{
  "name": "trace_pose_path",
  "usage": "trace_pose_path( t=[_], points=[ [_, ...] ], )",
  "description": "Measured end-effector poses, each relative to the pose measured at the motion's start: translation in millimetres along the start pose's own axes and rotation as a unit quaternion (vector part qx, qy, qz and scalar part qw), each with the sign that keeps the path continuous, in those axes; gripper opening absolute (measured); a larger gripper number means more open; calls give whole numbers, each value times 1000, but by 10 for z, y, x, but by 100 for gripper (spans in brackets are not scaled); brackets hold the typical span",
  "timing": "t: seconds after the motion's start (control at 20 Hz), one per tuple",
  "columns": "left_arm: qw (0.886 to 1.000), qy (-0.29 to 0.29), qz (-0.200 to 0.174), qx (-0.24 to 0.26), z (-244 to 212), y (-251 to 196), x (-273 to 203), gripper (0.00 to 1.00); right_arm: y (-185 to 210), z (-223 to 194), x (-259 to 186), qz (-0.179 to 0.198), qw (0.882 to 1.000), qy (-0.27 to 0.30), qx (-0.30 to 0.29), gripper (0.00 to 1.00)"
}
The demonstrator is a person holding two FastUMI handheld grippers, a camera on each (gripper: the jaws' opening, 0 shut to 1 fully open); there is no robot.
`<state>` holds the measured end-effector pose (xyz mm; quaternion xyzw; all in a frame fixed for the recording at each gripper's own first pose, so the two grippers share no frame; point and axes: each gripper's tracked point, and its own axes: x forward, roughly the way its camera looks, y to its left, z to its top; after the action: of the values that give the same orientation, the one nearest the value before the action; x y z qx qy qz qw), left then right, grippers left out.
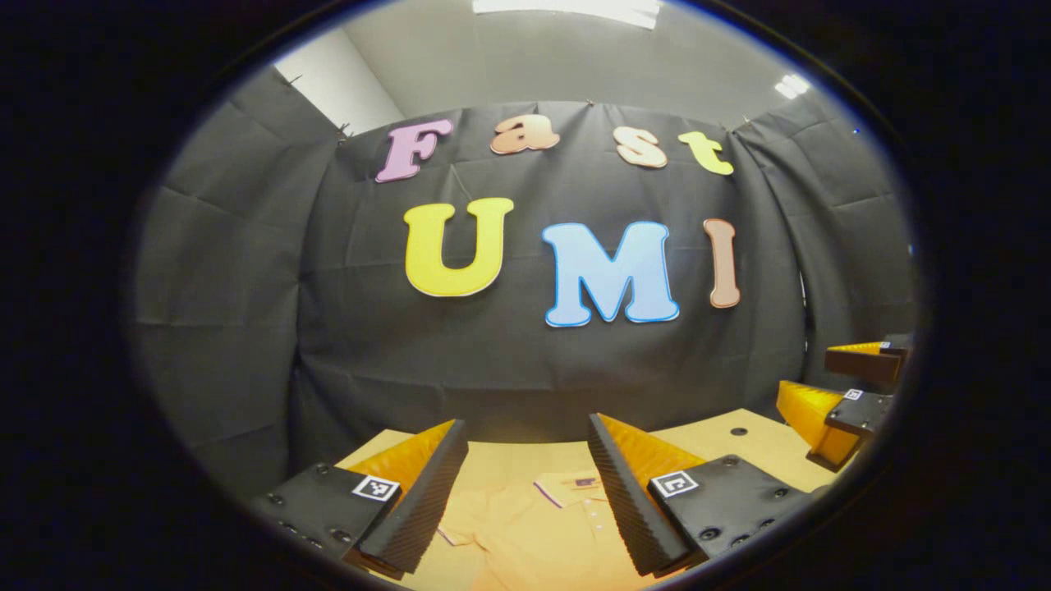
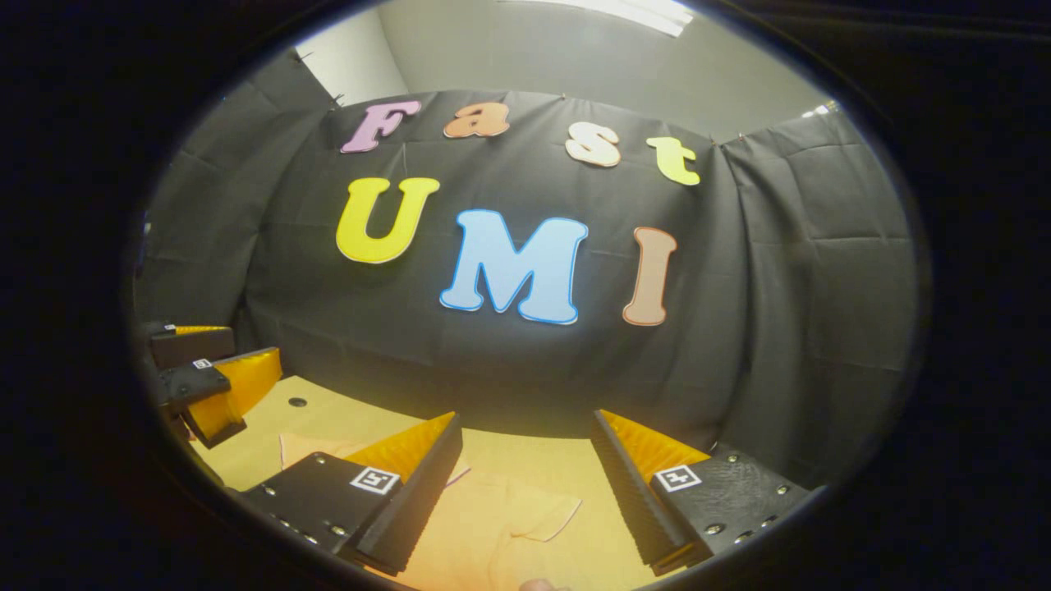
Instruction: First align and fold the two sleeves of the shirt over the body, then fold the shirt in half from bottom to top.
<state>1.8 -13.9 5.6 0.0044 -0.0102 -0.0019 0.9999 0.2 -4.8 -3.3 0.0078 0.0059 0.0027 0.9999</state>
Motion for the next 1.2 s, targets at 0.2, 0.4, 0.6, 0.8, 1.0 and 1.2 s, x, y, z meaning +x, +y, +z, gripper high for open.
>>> trace_pose_path(
  t=[0.2,0.4,0.6,0.8,1.0,1.2],
  points=[
    [1000,4,3,-5,-28,-12,-3,95,-15,-19,1,0,1000,3,5,97],
    [1000,6,7,-8,-57,-12,16,95,-9,-88,20,4,1000,13,9,97],
    [1000,9,10,-9,-71,-23,31,95,-13,-149,61,7,1000,24,14,97],
    [1000,11,14,-7,-94,-13,59,96,-76,-297,195,5,999,43,23,97],
    [1000,17,22,-4,-141,14,112,95,-160,-591,438,6,996,83,40,98],
    [999,23,31,0,-177,37,160,95,-281,-882,713,2,993,113,33,97]
  ],
)
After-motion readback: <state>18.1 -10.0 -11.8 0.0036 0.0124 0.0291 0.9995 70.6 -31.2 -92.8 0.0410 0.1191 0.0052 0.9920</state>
